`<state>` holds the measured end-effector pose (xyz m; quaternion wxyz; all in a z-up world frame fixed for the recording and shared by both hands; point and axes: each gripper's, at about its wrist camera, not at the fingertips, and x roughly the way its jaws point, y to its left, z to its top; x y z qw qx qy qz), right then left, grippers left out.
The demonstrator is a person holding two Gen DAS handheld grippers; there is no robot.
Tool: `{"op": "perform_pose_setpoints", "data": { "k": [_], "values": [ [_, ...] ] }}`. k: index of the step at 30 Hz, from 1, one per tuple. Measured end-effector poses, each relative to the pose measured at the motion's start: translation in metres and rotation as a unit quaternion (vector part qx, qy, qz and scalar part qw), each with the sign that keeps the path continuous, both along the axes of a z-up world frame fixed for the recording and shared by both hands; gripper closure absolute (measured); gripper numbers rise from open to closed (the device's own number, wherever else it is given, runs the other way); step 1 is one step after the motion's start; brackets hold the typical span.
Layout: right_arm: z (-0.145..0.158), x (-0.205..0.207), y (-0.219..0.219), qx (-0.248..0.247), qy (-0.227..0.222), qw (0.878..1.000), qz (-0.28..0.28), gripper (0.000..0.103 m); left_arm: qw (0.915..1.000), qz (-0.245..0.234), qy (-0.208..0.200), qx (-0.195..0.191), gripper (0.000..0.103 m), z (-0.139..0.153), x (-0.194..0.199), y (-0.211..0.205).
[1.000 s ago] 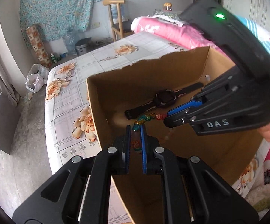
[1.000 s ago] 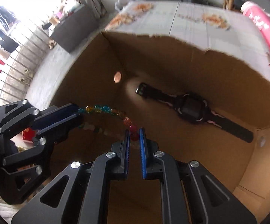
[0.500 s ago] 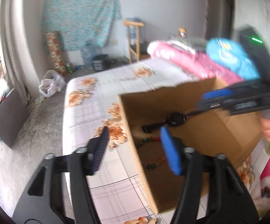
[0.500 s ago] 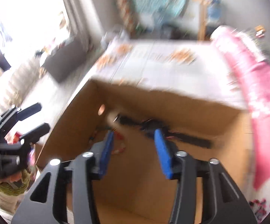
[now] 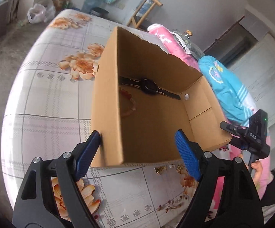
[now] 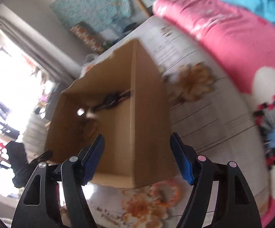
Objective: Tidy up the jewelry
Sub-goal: 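Withdraw the left gripper from the box back over the table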
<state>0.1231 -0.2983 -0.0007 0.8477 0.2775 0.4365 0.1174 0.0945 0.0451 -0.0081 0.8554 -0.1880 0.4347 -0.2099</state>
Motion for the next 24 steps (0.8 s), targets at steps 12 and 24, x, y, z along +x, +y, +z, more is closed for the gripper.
{"op": "perform_pose_setpoints", "data": {
  "k": [12,24],
  "values": [
    [0.002,0.029,0.021,-0.081,-0.023,0.996,0.016,0.034,0.9995,0.025,-0.014,-0.011,0.025,0.007,-0.018,-0.007],
    [0.021,-0.027,0.005,-0.139,-0.081,0.986,-0.041,0.034,0.9905,0.077,-0.099,0.056,0.019,0.032,-0.062,-0.001]
  ]
}}
